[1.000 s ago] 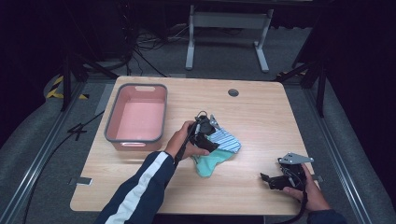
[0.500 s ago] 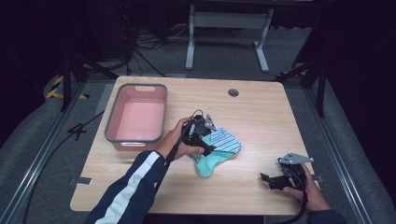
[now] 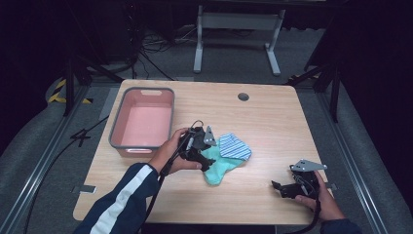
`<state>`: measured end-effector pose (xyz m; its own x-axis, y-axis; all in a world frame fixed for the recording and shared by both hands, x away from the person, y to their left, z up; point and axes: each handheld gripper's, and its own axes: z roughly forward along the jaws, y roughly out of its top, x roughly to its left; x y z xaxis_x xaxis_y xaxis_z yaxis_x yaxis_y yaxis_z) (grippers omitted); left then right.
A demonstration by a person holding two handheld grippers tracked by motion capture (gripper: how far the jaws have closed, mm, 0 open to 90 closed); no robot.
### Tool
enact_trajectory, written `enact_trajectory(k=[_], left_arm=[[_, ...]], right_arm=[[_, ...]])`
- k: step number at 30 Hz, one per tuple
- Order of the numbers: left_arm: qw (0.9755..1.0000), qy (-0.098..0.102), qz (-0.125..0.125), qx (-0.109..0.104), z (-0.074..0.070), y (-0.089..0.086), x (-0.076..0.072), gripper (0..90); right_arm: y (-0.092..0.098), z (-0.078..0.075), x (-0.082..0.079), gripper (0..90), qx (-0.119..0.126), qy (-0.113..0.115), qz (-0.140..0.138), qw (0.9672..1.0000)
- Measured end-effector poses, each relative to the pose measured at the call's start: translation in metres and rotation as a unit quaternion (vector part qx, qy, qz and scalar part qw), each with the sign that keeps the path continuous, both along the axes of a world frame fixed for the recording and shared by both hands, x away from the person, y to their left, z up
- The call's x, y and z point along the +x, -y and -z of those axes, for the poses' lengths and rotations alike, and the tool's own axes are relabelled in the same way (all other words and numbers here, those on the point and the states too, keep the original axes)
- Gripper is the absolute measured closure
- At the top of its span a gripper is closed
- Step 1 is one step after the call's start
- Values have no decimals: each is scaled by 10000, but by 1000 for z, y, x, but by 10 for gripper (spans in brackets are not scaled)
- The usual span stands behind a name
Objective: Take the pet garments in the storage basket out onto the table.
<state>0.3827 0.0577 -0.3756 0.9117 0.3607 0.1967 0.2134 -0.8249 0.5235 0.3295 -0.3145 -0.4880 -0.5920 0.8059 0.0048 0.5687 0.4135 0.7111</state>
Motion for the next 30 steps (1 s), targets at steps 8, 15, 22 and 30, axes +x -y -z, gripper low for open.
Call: enact_trajectory(k=[8,15,22,30], left_arm=[[9998,68,62,160,5,-17,-11,203],[9999,75,97,90,10,-31,-19,200],[9997,4,122,217,24,-46,-28,200],[9996,-26,74,284,33,-62,-34,209]], right_arm=[[0,0,0,12,-2,0,2,10000],[0,0,0,12,-3,0,7,10000],[0,0,0,11,-4,1,11,10000],[0,0,0,11,-4,1,10,10000]])
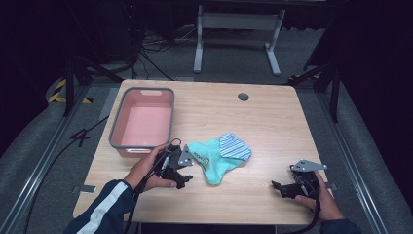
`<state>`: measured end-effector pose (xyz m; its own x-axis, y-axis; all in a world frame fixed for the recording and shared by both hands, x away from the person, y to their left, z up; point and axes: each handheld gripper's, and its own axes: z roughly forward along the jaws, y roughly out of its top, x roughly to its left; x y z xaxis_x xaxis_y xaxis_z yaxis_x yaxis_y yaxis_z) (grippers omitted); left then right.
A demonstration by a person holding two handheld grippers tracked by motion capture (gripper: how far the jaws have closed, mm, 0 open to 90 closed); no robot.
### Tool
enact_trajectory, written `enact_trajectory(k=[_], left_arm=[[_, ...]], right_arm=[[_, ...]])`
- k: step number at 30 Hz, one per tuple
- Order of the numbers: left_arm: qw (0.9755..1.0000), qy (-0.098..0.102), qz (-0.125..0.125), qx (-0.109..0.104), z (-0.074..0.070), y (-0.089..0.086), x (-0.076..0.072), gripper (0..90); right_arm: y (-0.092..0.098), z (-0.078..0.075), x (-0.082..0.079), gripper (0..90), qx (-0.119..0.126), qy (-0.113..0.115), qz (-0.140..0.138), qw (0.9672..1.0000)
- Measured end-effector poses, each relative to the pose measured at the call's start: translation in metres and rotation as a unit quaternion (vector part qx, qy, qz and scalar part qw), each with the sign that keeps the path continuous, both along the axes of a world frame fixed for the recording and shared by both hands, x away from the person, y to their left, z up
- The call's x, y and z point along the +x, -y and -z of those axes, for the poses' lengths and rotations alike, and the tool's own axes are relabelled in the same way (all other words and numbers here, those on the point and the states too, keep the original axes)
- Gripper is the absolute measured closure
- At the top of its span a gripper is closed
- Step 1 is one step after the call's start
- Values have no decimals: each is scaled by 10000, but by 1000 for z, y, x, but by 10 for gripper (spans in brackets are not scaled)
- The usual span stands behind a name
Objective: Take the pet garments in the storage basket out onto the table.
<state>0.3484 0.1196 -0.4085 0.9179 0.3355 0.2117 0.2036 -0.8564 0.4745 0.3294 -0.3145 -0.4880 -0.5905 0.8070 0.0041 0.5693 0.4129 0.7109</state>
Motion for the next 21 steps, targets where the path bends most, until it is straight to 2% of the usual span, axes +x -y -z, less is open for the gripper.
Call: enact_trajectory(k=[3,5,8,10,12,17,21], left_arm=[[10000,-73,-15,2,4,-6,-2,212],[9999,-81,-24,120,8,-10,-3,209],[9998,-147,-78,111,13,-17,-5,210],[9997,-107,-86,179,17,-21,-6,208],[9992,10,-147,370,22,-26,-8,207],[9984,-52,-258,491,32,-41,-9,204],[9982,-134,-405,417,38,-55,-8,198]], right_arm=[[0,0,0,12,1,-1,1,10000],[0,0,0,11,1,-1,2,10000],[0,0,0,11,1,0,1,10000],[0,0,0,11,1,-1,2,10000],[0,0,0,11,1,0,4,10000],[0,0,0,11,0,0,10,10000],[0,0,0,11,0,1,10,10000]])
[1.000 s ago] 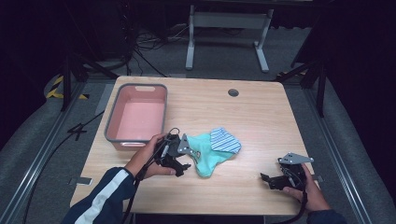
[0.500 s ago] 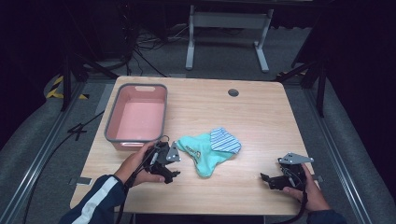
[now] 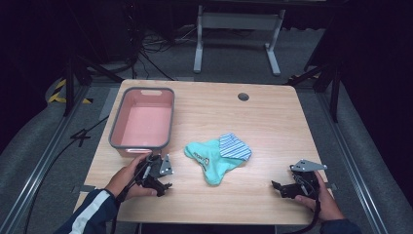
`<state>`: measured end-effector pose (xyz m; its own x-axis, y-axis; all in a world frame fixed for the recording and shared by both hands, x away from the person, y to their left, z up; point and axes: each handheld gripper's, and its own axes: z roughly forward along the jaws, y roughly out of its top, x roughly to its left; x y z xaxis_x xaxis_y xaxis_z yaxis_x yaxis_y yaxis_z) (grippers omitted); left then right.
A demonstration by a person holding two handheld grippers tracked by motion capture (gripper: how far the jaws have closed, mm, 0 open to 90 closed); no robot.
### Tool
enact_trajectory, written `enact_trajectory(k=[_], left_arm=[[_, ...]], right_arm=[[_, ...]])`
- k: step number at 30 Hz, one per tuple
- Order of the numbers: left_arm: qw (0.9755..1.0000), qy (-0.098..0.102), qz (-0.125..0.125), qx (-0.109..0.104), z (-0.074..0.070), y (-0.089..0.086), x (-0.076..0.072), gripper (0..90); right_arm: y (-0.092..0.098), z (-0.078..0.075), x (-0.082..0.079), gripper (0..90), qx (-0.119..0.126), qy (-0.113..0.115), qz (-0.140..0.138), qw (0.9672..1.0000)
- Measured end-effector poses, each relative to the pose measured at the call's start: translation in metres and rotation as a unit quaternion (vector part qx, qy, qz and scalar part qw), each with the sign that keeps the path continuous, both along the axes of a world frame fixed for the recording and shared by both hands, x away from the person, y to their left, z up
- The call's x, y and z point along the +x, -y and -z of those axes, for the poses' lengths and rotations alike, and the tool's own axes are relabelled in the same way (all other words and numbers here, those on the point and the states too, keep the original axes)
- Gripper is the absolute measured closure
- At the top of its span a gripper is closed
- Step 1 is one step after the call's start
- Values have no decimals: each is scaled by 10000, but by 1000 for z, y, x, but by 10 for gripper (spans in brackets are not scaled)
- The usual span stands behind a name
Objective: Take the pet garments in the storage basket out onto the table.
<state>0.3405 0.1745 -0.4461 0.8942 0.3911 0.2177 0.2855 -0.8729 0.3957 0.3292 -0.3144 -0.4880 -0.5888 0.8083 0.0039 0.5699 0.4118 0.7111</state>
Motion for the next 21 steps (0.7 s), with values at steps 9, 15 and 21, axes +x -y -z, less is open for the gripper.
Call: enact_trajectory(k=[9,15,21], left_arm=[[9982,-170,-356,-444,8,-30,-3,189],[9967,-211,-382,-685,14,-48,-6,175],[9870,-395,-702,-1390,24,-75,-4,148]], right_arm=[[0,0,0,11,0,-1,1,10000],[0,0,0,11,1,0,7,10000],[0,0,0,11,1,0,8,10000]])
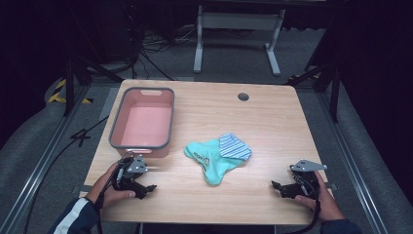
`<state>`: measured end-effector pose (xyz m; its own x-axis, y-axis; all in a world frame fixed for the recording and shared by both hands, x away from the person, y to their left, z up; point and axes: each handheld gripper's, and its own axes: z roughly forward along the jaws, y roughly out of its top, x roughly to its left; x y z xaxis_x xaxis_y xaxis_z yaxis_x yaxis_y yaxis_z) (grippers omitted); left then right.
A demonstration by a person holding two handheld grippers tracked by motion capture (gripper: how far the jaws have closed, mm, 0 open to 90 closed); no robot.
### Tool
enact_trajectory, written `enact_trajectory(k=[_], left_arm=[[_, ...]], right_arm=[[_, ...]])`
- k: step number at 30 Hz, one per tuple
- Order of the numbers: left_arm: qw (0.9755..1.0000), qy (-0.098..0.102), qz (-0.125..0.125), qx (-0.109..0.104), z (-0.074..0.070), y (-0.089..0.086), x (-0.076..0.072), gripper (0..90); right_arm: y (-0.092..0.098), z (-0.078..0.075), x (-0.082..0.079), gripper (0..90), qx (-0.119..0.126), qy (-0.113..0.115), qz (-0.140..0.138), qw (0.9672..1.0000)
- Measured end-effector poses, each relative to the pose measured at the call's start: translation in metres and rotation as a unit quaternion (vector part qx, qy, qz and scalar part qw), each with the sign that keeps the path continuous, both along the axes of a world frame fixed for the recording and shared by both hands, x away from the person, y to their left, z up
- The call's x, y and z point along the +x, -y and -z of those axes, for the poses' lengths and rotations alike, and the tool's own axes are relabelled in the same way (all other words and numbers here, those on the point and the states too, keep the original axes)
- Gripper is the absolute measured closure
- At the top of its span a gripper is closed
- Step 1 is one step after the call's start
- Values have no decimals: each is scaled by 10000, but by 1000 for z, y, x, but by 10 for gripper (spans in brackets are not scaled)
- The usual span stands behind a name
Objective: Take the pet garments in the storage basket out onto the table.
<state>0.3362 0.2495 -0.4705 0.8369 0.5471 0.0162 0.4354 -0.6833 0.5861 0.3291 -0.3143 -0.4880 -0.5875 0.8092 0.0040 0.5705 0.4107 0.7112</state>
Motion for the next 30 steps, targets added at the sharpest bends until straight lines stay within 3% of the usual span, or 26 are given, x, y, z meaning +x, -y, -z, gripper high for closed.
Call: enact_trajectory(k=[7,12,30], left_arm=[[9978,218,-195,-599,12,-27,-6,115],[9969,242,-449,-601,12,-31,-10,106],[9971,220,-420,-601,13,-31,-8,96]], right_arm=[[0,0,0,11,0,-1,-1,10000],[0,0,0,11,0,-2,-4,10000],[-1,0,-1,11,-2,-6,26,10000]])
